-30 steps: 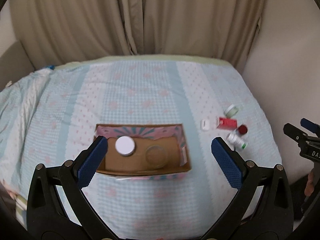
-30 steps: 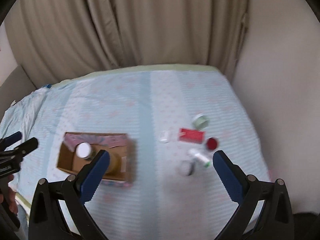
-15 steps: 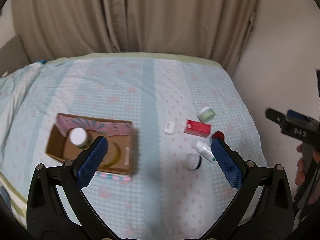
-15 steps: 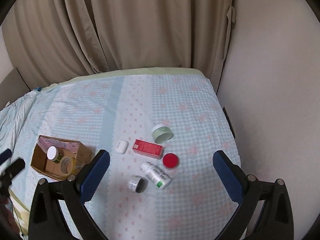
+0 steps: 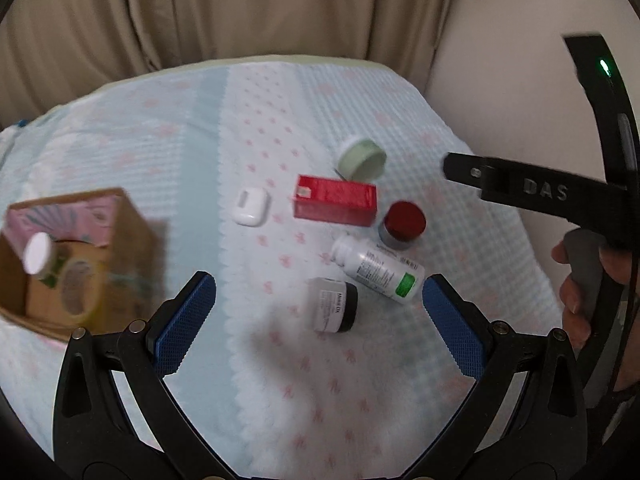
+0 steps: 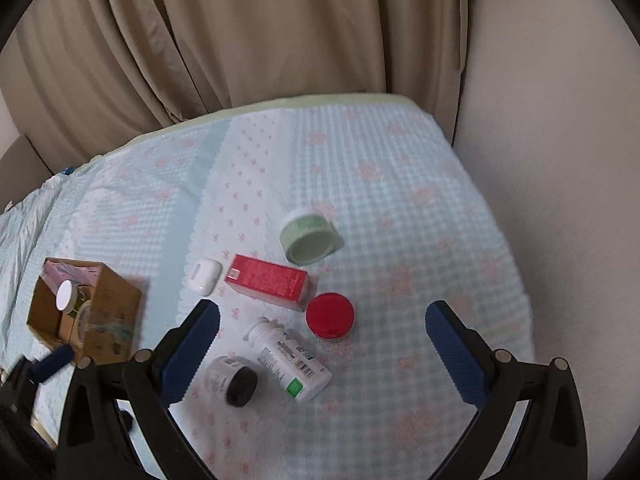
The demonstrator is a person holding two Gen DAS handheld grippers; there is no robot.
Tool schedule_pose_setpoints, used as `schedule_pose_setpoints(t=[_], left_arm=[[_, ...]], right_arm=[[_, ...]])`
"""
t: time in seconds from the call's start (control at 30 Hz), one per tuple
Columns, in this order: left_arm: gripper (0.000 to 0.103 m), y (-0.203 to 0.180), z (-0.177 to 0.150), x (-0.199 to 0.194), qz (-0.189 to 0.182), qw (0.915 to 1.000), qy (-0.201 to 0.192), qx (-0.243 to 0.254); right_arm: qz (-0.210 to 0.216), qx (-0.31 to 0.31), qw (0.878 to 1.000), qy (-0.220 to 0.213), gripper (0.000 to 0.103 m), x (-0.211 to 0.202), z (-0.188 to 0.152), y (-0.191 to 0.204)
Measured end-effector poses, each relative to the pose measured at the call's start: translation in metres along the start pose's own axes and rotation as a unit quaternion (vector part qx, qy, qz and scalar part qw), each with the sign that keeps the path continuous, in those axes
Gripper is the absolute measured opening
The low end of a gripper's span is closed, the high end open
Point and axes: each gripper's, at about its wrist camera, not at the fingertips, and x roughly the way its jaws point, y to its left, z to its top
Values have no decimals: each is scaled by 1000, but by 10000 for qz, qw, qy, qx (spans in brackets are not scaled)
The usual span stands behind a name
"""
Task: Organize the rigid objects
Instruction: 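Grasp the Metal DX jar with the left tool while the right tool grasps the red-lidded jar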
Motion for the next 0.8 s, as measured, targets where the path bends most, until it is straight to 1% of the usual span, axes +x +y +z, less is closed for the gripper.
schedule_pose_setpoints(t=[0.13,0.2,0.33,0.4,0.53,0.63,0.7,0.77,0.8], left_arm=[[103,-13,-23,55,-46,9997,70,218],[102,-19,-34,81,-55,9995,119,294],[97,-23,-47,110,6,9993,167,345],[91,-24,-52,121,58,9991,214,348],[86,-25,-56,132,223,9988,278,334],[80,-24,-54,137,273,9986,304,328],[73,-23,-52,139,308,9985,320,318],[68,-22,-51,142,325,9984,350,294],[65,-21,-51,143,355,9983,354,287]], right_arm=[[-29,-104,9999,59,102,47,-20,-7],[-17,-145,9999,78,100,66,-27,-10],[6,-161,9998,102,99,102,-36,-16],[26,-162,9998,87,99,114,-38,-18],[114,-158,9997,132,95,134,-44,-18],[119,-172,9998,65,94,140,-46,-17],[87,-188,9998,70,94,144,-47,-16],[101,-172,9997,109,80,147,-47,-15],[127,-160,9997,156,78,150,-47,-15]])
